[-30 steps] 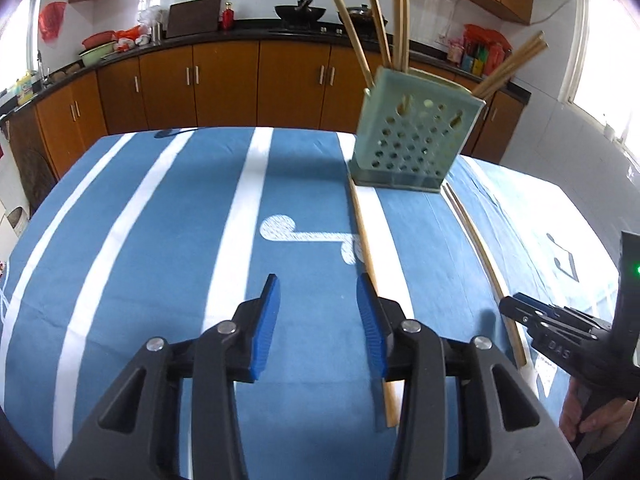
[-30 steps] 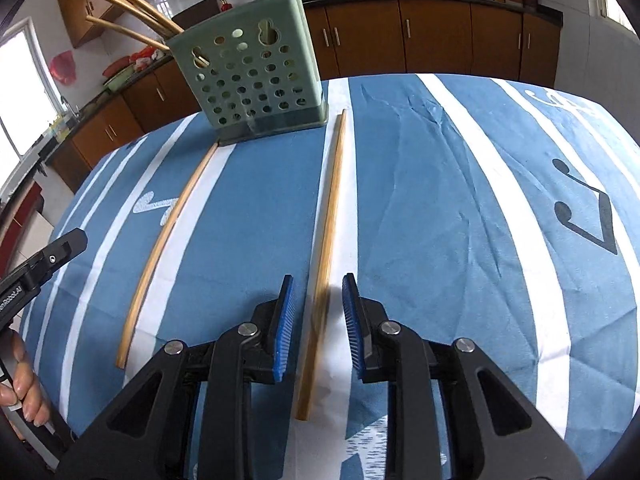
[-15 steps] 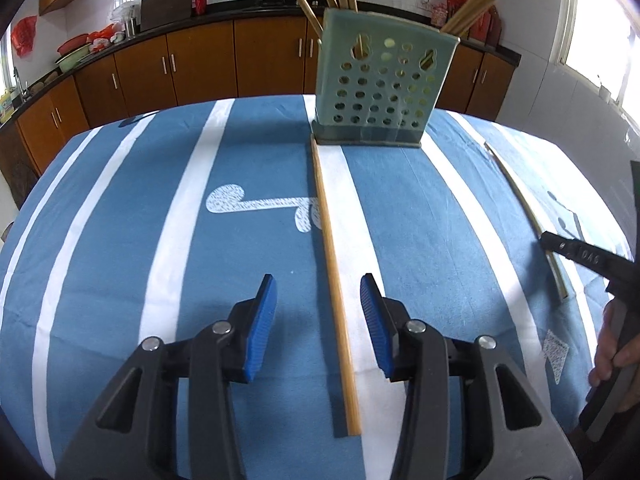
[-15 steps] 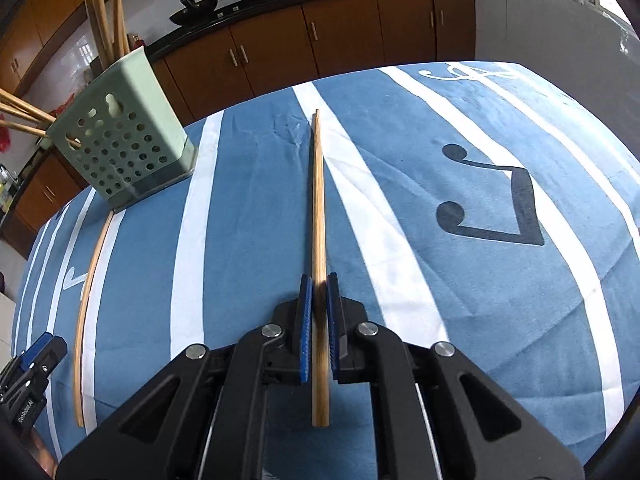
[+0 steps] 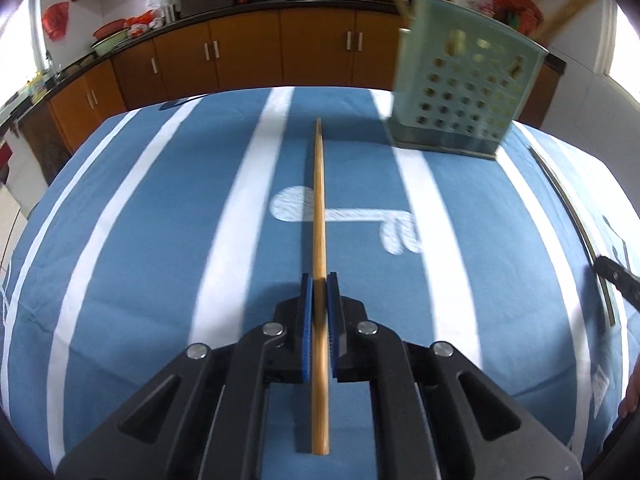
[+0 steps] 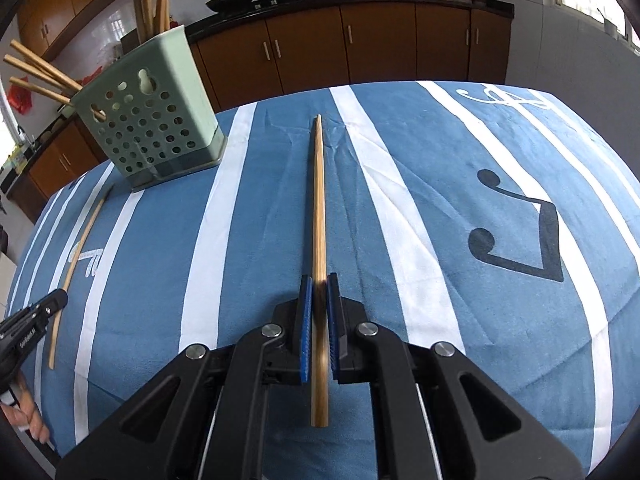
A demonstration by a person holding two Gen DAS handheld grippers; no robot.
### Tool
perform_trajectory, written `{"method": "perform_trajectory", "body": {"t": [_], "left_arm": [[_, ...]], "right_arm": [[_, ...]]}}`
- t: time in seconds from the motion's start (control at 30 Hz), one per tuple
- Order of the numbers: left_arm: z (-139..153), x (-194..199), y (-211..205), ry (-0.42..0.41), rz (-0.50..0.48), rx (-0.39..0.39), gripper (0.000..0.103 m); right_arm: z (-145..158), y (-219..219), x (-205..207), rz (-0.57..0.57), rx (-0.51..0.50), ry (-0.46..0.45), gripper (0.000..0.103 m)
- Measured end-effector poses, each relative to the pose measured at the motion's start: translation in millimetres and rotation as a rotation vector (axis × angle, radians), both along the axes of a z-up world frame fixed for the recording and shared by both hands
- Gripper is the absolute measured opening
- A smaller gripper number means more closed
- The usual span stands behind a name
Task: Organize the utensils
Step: 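Close both grippers on one wooden chopstick each and lift them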
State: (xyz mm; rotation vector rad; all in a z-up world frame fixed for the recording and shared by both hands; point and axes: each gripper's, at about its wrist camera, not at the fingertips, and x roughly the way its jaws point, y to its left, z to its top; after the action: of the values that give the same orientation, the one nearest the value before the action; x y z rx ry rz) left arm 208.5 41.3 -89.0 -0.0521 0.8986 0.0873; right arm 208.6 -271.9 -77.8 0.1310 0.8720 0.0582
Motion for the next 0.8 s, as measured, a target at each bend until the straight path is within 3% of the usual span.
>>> {"method": "perform_trajectory", "body": {"t": [0.23,0.43,0.8], "left_arm": [[0.5,14.1,21.9,-0.009,0.022,-0.003,0.011],[-0.5,16.1,18.3,-0.008,0.009,-0.006,0.016],[-1.4,14.6,20.4,-0.012,0.008,-0.032,0.016]], "right_arm": [[-2.3,6.1,1.9,0.036,-0.059,-0.012,0.008],[-2.6,3.6,2.2,0.035,-0.051,-0.011,0.008],[-2.6,3.2,2.2,0.035,-0.045,-0.01,0.009]]}}
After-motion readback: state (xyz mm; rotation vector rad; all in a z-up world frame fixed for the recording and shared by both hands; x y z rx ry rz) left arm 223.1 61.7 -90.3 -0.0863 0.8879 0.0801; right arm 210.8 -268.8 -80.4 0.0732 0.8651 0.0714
